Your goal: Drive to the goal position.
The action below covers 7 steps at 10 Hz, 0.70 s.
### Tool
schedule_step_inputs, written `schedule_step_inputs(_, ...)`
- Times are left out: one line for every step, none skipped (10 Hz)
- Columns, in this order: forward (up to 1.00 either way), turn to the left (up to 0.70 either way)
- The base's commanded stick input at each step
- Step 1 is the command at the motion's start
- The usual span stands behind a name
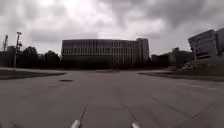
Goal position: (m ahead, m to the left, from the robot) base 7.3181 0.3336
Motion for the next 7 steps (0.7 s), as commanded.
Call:
schedule_step_inputs(1.0,0.0)
schedule_step_inputs(1.0,0.0)
schedule_step_inputs(1.0,0.0)
schedule_step_inputs(1.0,0.0)
schedule_step_inputs(1.0,0.0)
schedule_step_inputs(1.0,0.0)
schedule_step_inputs(1.0,0.0)
